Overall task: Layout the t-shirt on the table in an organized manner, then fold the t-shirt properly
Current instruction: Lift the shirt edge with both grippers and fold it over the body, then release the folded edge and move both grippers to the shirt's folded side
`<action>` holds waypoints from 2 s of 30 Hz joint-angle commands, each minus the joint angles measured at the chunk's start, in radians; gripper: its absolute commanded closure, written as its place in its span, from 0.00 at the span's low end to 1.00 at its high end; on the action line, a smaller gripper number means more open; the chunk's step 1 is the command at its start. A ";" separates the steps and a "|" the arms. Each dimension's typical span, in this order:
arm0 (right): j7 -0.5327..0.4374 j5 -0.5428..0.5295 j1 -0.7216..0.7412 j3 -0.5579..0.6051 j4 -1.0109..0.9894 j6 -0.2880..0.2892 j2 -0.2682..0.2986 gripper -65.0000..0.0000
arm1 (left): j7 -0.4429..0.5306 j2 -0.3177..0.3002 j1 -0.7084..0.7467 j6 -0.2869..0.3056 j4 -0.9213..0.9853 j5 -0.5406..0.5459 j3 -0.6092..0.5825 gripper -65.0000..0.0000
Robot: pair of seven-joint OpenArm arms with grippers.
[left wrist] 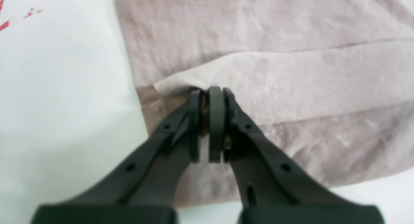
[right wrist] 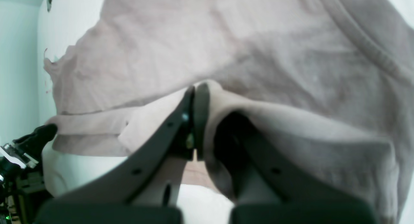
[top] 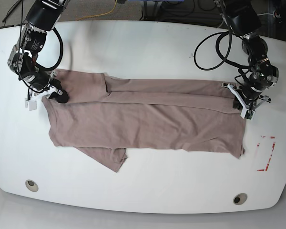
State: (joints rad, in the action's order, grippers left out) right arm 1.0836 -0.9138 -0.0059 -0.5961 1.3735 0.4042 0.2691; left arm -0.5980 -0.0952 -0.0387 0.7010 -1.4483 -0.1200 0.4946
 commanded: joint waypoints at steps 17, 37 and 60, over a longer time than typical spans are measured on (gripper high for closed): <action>-0.016 -0.015 0.030 0.041 -0.007 0.006 0.020 1.00 | 0.022 -0.047 -0.017 -0.003 0.025 0.009 -0.055 1.00; -0.016 0.117 0.028 0.038 -0.006 0.005 0.022 0.59 | 0.022 -0.088 -0.017 -0.003 0.028 0.009 -0.052 0.62; -0.024 0.358 -0.061 0.037 0.341 0.014 0.103 0.07 | 0.237 -0.128 -0.033 -0.003 0.024 0.010 -0.023 0.60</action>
State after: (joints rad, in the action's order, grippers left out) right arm 1.0771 -0.5781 -0.0532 -0.5529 1.6707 0.4171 0.3573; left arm -0.4091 -0.2108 -0.0692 0.6998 -1.4082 -0.1200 0.4671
